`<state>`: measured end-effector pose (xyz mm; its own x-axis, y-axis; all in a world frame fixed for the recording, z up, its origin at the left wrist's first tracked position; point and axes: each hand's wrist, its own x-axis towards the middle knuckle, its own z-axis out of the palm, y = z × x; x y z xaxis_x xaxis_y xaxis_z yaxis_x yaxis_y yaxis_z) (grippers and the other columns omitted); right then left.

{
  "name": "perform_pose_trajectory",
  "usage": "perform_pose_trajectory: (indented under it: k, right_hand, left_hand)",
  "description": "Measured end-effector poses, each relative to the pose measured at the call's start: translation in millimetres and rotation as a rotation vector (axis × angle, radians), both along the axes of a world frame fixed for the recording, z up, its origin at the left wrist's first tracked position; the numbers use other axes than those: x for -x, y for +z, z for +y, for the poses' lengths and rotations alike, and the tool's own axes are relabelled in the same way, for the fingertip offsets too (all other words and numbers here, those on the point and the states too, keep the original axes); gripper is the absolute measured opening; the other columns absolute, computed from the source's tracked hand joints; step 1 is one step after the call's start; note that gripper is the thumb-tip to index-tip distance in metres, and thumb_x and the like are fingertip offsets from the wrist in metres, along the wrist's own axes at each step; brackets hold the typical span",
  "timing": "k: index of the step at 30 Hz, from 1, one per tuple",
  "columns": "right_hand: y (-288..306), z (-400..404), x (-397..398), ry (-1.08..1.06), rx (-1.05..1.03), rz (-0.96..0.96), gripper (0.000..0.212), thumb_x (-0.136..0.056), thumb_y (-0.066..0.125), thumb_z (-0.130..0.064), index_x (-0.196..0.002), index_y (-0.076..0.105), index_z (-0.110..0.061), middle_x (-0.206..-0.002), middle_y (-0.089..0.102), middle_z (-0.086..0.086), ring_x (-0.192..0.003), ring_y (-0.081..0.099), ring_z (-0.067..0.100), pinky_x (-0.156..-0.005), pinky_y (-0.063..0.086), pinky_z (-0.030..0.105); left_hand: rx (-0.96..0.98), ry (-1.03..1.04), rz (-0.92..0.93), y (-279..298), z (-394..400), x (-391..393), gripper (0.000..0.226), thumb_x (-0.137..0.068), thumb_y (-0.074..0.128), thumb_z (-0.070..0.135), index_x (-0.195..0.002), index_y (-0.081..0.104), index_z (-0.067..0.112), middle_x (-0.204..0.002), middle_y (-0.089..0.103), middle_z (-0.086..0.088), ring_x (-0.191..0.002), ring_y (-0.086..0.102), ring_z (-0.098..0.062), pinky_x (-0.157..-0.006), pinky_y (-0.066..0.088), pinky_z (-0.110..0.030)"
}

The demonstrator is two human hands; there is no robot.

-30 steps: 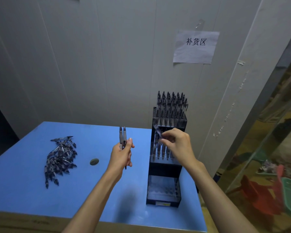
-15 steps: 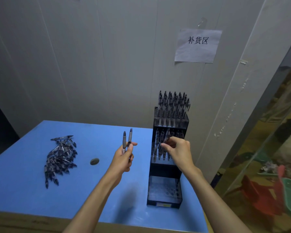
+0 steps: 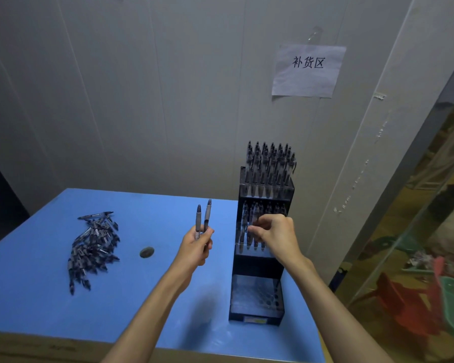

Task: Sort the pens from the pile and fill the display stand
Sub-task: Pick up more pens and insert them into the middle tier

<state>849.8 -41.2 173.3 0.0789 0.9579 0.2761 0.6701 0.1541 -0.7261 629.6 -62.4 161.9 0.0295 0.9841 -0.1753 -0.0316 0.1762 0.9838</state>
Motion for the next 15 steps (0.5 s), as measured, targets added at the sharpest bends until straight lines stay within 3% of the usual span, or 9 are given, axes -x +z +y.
perform_pose_trajectory:
  k: [6, 11, 15]
  right_hand:
    - [0, 2, 3, 0.042, 0.079, -0.078, 0.012, -0.082, 0.082, -0.022, -0.082, 0.077, -0.011, -0.067, 0.071, -0.003, -0.06, 0.068, 0.006, -0.069, 0.061, 0.03]
    - [-14, -2, 3, -0.018, 0.104, -0.093, 0.02, -0.081, 0.083, -0.023, -0.066, 0.07, -0.02, -0.057, 0.067, -0.005, -0.052, 0.065, 0.002, -0.067, 0.059, 0.032]
    - [-19, -2, 5, -0.046, 0.101, -0.09, 0.019, -0.08, 0.084, -0.027, -0.067, 0.07, -0.027, -0.058, 0.065, -0.01, -0.059, 0.066, 0.004, -0.068, 0.06, 0.035]
  left_hand:
    - [0.004, -0.006, -0.006, -1, 1, -3, 0.014, -0.104, 0.054, 0.028, -0.096, 0.054, 0.017, -0.062, 0.05, 0.003, -0.047, 0.033, -0.008, -0.045, 0.027, -0.021]
    - [0.002, 0.003, -0.01, -1, 0, -4, 0.012, -0.105, 0.053, 0.028, -0.098, 0.053, 0.018, -0.066, 0.054, 0.0, -0.048, 0.034, -0.008, -0.045, 0.027, -0.02]
    - [0.0, 0.012, -0.04, -3, 1, -4, 0.01, -0.105, 0.053, 0.026, -0.101, 0.053, 0.016, -0.073, 0.058, -0.005, -0.047, 0.037, -0.01, -0.044, 0.029, -0.021]
